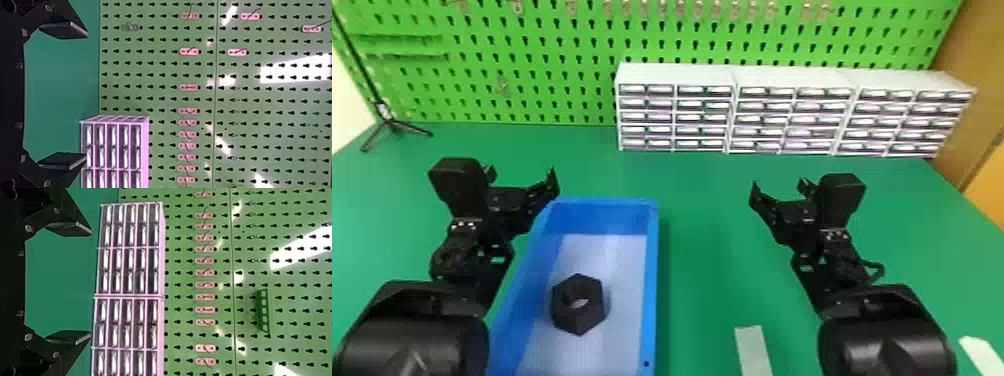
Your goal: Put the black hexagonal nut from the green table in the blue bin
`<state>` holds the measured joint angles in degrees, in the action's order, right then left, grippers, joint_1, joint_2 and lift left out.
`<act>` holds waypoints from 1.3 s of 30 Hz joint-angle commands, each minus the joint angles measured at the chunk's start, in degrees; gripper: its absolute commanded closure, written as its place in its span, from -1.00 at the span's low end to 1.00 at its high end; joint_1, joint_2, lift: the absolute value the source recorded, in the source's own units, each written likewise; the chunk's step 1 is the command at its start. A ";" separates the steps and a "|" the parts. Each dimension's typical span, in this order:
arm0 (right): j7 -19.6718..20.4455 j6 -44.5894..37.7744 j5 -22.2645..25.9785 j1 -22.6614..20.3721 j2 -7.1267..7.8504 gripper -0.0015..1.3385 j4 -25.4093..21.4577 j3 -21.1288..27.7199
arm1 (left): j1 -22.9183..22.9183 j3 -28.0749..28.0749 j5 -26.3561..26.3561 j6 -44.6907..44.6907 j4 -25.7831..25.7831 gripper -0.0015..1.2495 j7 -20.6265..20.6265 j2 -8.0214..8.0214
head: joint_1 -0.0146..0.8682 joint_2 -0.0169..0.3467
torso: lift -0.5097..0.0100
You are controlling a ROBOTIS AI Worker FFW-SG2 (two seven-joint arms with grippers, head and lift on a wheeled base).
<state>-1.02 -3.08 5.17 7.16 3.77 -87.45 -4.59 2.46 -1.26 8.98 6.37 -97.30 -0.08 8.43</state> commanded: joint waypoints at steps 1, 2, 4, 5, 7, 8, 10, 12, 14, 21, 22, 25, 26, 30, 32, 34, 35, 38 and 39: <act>-0.03 0.00 0.10 0.05 0.01 -0.47 0.00 0.02 | 0.00 -0.06 -0.11 0.04 0.00 -0.71 0.00 0.00 | 0.58 -0.76 | 0.59; 0.05 0.00 0.10 0.05 0.01 -0.47 0.00 0.02 | 0.00 -0.06 -0.11 0.04 0.00 -0.71 0.00 0.00 | 0.58 -0.76 | 0.59; 0.05 -0.09 0.10 0.05 0.01 -0.47 0.00 0.02 | -0.09 -0.06 -0.20 0.13 -0.09 -0.71 0.00 0.00 | 0.58 -0.76 | 0.59; -0.03 -0.09 0.10 0.05 0.10 -0.47 0.00 0.10 | -0.09 -0.06 -0.28 0.13 -0.09 -0.71 0.00 0.00 | 0.58 -0.76 | 0.59; -0.03 -0.09 0.36 0.05 0.10 -0.47 0.00 0.10 | -0.18 0.03 -0.46 0.31 -0.26 -0.71 0.00 0.00 | 0.58 -0.76 | 0.59; -0.03 -0.18 0.36 0.05 0.10 -0.47 0.00 0.10 | -0.26 0.12 -0.55 0.48 -0.35 -0.71 0.00 0.00 | 0.58 -0.76 | 0.59; -0.03 -0.18 0.36 0.05 0.10 -0.47 0.00 0.19 | -0.26 0.29 -0.81 0.57 -0.61 -0.71 0.00 0.00 | 0.58 -0.76 | 0.59; -0.03 -0.26 0.36 0.05 0.10 -0.47 0.00 0.19 | -0.35 0.47 -1.16 0.83 -0.79 -0.71 0.00 0.00 | 0.58 -0.76 | 0.59; -0.03 -0.35 0.36 -0.04 0.10 -0.47 0.00 0.19 | -0.53 0.73 -1.25 0.92 -0.88 -0.71 0.00 0.00 | 0.58 -0.76 | 0.59; -0.03 -0.26 0.36 -0.13 0.10 -0.47 -0.18 0.45 | -0.97 1.35 -1.43 0.92 -1.23 -0.71 0.00 0.00 | 0.58 -0.76 | 0.59; 0.05 -0.26 0.36 -0.13 0.01 -0.47 -0.26 0.54 | -0.97 1.43 -1.43 0.92 -1.23 -0.71 0.00 0.00 | 0.58 -0.76 | 0.59; 0.05 -0.26 0.36 -0.13 0.01 -0.47 -0.26 0.72 | -1.06 1.52 -1.51 1.01 -1.32 -0.71 0.00 0.00 | 0.58 -0.76 | 0.59; -0.03 -0.26 0.36 -0.21 0.01 -0.47 -0.26 0.72 | -1.14 1.52 -1.60 1.01 -1.32 -0.71 0.00 0.00 | 0.58 -0.76 | 0.59; -0.03 -0.35 0.36 -0.21 0.01 -0.47 -0.26 0.63 | -1.32 1.79 -1.60 1.10 -1.41 -0.71 0.00 0.00 | 0.58 -0.76 | 0.59; -0.03 -0.35 0.36 -0.21 0.01 -0.47 -0.26 0.63 | -1.32 1.79 -1.60 1.10 -1.49 -0.71 0.00 0.00 | 0.58 -0.76 | 0.59; -0.03 -0.35 0.36 -0.21 0.01 -0.47 -0.26 0.63 | -1.32 1.79 -1.60 1.10 -1.49 -0.71 0.00 0.00 | 0.58 -0.76 | 0.59; -0.03 -0.35 0.36 -0.21 0.01 -0.47 -0.26 0.63 | -1.32 1.87 -1.60 1.10 -1.49 -0.71 0.00 0.00 | 0.58 -0.76 | 0.59; -0.03 -0.35 0.36 -0.30 0.01 -0.47 -0.26 0.63 | -1.32 1.87 -1.60 1.10 -1.49 -0.71 0.00 0.00 | 0.58 -0.76 | 0.59; 0.05 -0.35 0.36 -0.30 0.01 -0.47 -0.35 0.63 | -1.32 1.87 -1.60 1.10 -1.49 -0.71 0.00 0.00 | 0.58 -0.76 | 0.59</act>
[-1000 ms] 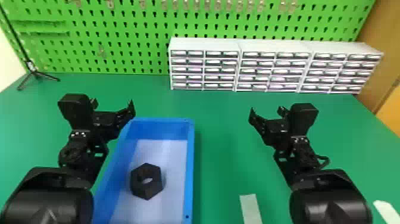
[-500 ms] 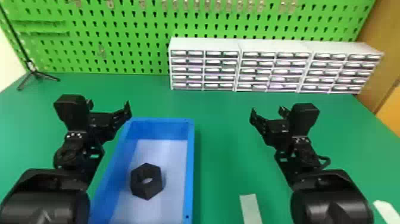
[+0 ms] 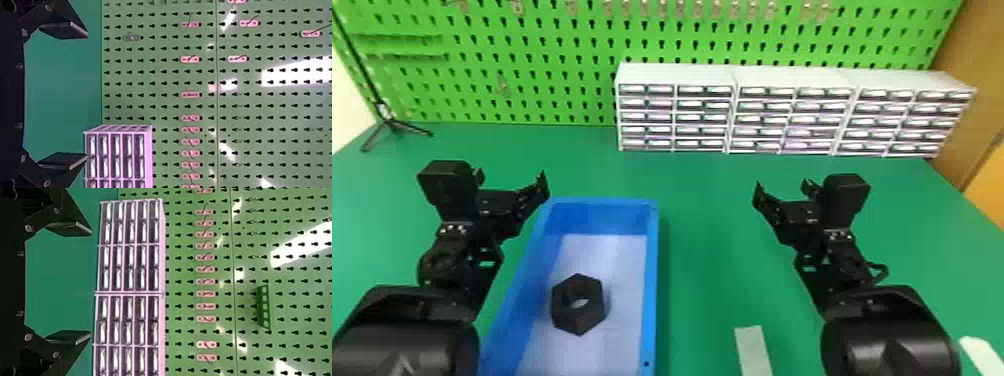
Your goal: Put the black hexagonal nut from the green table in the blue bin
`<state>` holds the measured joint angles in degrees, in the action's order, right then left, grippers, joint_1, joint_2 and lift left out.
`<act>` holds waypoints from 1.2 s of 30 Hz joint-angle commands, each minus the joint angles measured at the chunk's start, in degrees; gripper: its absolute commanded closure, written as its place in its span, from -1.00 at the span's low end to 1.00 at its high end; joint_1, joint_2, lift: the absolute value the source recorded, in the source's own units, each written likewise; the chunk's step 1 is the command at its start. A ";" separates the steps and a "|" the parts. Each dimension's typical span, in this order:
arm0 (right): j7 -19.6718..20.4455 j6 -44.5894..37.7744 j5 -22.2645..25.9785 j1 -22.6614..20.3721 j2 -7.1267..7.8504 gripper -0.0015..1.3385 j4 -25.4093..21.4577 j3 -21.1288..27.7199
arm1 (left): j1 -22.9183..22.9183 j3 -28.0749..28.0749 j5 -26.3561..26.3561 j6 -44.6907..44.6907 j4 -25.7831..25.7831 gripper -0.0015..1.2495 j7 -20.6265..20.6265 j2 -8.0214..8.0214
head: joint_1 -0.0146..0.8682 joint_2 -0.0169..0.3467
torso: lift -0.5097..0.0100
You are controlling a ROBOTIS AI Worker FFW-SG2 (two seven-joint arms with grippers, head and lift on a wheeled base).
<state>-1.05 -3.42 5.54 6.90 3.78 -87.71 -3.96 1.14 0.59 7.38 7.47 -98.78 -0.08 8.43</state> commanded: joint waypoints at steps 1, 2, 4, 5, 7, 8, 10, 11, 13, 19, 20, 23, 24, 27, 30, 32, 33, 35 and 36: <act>0.00 -0.01 0.00 -0.05 0.00 -0.47 -0.09 0.00 | 0.00 0.03 0.00 0.00 -0.01 -0.71 0.00 -0.09 | 0.58 -0.76 | 0.59; 0.00 -0.01 0.00 -0.05 0.00 -0.47 -0.09 0.00 | 0.00 0.11 0.00 0.00 -0.01 -0.71 0.00 0.00 | 0.58 -0.76 | 0.59; 0.00 -0.01 0.00 -0.05 0.00 -0.47 -0.09 0.00 | 0.00 0.11 0.00 0.00 -0.01 -0.71 0.00 0.00 | 0.58 -0.76 | 0.59; 0.00 -0.09 0.00 -0.05 0.00 -0.47 -0.09 0.00 | 0.00 0.20 0.00 0.00 -0.01 -0.71 0.00 0.00 | 0.58 -0.76 | 0.59; 0.00 -0.18 0.09 -0.05 0.00 -0.47 -0.18 0.00 | 0.00 0.38 0.09 0.00 -0.18 -0.71 0.00 0.00 | 0.58 -0.76 | 0.59; 0.00 -0.18 0.00 -0.05 0.09 -0.47 -0.18 0.00 | 0.00 0.38 0.09 0.00 -0.27 -0.71 0.00 0.00 | 0.58 -0.76 | 0.59; 0.00 -0.36 0.00 -0.14 0.09 -0.47 -0.18 0.00 | 0.00 0.47 0.09 0.00 -0.27 -0.71 0.00 0.00 | 0.58 -0.76 | 0.59; 0.00 -0.45 0.09 -0.14 0.09 -0.47 -0.26 0.00 | 0.00 0.47 0.00 0.00 -0.27 -0.71 0.00 0.00 | 0.58 -0.76 | 0.59; 0.00 -0.62 0.09 -0.05 0.09 -0.47 -0.26 0.00 | -0.09 0.38 0.00 0.00 -0.27 -0.71 0.00 0.00 | 0.58 -0.76 | 0.59; 0.08 -0.62 0.09 -0.05 0.09 -0.47 -0.18 -0.09 | -0.09 0.20 0.00 0.00 -0.27 -0.71 0.00 -0.09 | 0.58 -0.76 | 0.59; 0.00 -0.62 0.18 0.04 0.09 -0.47 -0.18 -0.09 | 0.00 0.11 -0.09 0.00 -0.27 -0.71 0.00 -0.09 | 0.58 -0.76 | 0.59; 0.00 -0.62 0.18 0.04 0.18 -0.47 -0.18 -0.26 | 0.09 0.11 -0.09 0.00 -0.27 -0.71 0.00 -0.09 | 0.58 -0.76 | 0.59; 0.08 -0.62 0.18 0.04 0.18 -0.47 -0.18 -0.26 | 0.09 0.03 -0.09 0.00 -0.27 -0.71 0.00 -0.09 | 0.58 -0.76 | 0.59; 0.00 -0.62 0.26 0.04 0.18 -0.47 -0.18 -0.26 | 0.09 0.11 -0.17 0.00 -0.27 -0.71 0.00 -0.09 | 0.58 -0.76 | 0.59; 0.00 -0.62 0.35 0.04 0.26 -0.47 -0.18 -0.26 | 0.09 0.03 -0.17 0.00 -0.27 -0.71 0.00 0.00 | 0.58 -0.76 | 0.59; 0.00 -0.71 0.35 0.04 0.26 -0.47 -0.18 -0.35 | 0.09 0.03 -0.17 0.09 -0.27 -0.71 0.00 -0.09 | 0.58 -0.76 | 0.59; 0.00 -0.71 0.44 0.04 0.35 -0.47 -0.18 -0.35 | 0.09 0.03 -0.17 0.09 -0.27 -0.71 0.00 -0.09 | 0.58 -0.76 | 0.59; 0.00 -0.71 0.53 0.04 0.35 -0.47 -0.18 -0.35 | 0.18 0.03 -0.17 0.09 -0.27 -0.71 0.00 -0.09 | 0.58 -0.76 | 0.59; 0.00 -0.71 0.53 0.13 0.35 -0.47 -0.18 -0.35 | 0.18 0.03 -0.17 0.09 -0.27 -0.71 0.00 0.00 | 0.58 -0.76 | 0.59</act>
